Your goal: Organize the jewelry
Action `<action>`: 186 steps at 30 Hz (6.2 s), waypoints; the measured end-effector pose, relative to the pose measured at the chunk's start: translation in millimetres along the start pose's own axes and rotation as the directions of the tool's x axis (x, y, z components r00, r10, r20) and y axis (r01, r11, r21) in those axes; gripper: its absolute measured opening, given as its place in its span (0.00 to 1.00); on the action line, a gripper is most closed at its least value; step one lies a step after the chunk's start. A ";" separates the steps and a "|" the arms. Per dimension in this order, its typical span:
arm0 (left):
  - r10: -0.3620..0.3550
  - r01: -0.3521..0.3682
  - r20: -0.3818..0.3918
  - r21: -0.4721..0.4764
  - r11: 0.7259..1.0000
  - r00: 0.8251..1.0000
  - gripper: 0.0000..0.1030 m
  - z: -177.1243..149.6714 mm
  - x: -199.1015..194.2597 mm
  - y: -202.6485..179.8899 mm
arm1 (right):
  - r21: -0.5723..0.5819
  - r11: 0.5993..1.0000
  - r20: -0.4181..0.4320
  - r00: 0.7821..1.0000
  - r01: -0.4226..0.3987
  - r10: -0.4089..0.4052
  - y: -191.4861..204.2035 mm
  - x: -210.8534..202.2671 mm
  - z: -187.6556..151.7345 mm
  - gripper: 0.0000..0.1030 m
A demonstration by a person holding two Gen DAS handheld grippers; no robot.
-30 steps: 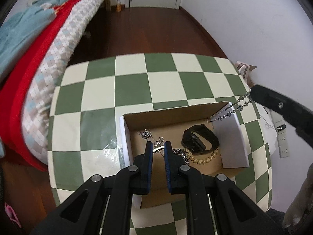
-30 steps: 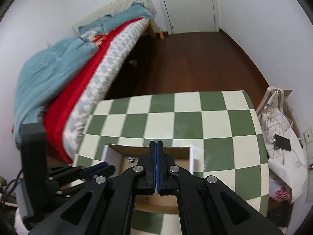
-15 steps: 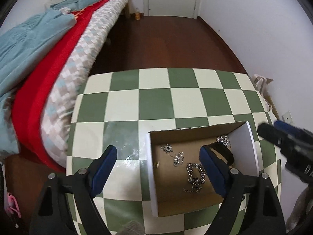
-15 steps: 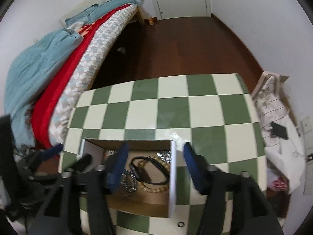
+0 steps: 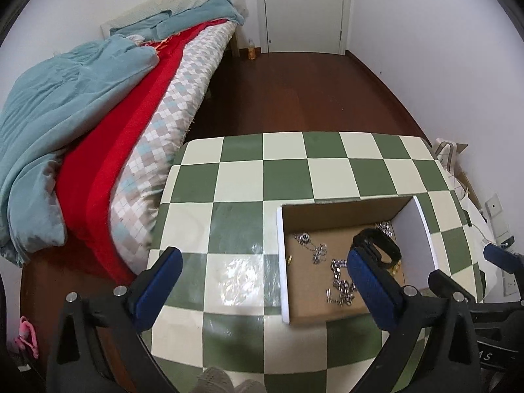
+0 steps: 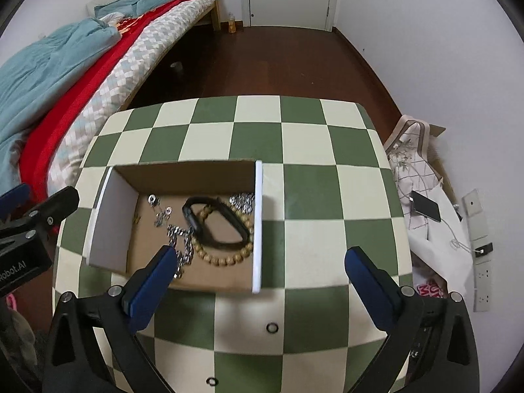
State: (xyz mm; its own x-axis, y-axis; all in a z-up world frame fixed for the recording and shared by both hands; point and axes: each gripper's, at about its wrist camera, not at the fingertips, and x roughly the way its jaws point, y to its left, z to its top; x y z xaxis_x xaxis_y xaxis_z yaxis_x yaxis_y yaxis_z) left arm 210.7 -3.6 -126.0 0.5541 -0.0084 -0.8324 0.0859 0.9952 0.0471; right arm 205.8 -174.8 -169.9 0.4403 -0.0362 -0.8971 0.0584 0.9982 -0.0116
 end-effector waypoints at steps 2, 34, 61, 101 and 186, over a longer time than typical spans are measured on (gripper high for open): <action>0.005 -0.005 0.008 0.003 1.000 1.000 1.00 -6.6 -6.6 0.4 | 0.002 1.000 0.014 1.000 0.001 -0.001 1.6 -8.6 -5.7 1.00; 0.045 -0.040 0.247 -0.026 0.999 0.968 1.00 -82.4 -156.3 1.8 | 0.047 0.998 0.276 0.959 0.043 -0.055 4.7 -176.1 -94.7 1.00; -0.008 0.019 -0.079 0.131 0.991 0.997 0.81 -176.5 -2.4 -130.8 | 0.325 0.946 0.030 1.000 -0.014 0.004 -113.1 -34.7 -181.3 0.46; 0.028 -0.030 -0.046 -0.037 0.999 0.999 0.09 -123.9 10.0 -9.0 | 0.051 0.998 0.052 0.998 -0.042 0.039 -22.0 53.1 -116.5 0.13; -0.013 0.031 0.233 -0.071 0.997 0.972 1.00 -101.8 -274.4 12.1 | 0.033 0.998 0.312 0.948 0.055 -0.062 3.9 -308.2 -133.2 1.00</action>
State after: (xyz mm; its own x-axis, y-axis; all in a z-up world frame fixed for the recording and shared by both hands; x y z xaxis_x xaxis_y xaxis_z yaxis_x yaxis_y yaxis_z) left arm -24.6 20.7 46.7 0.7305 -0.0442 -0.6815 0.0438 0.9989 -0.0178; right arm -49.1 -153.5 47.8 0.6936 -0.1114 -0.7117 0.1120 0.9926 -0.0462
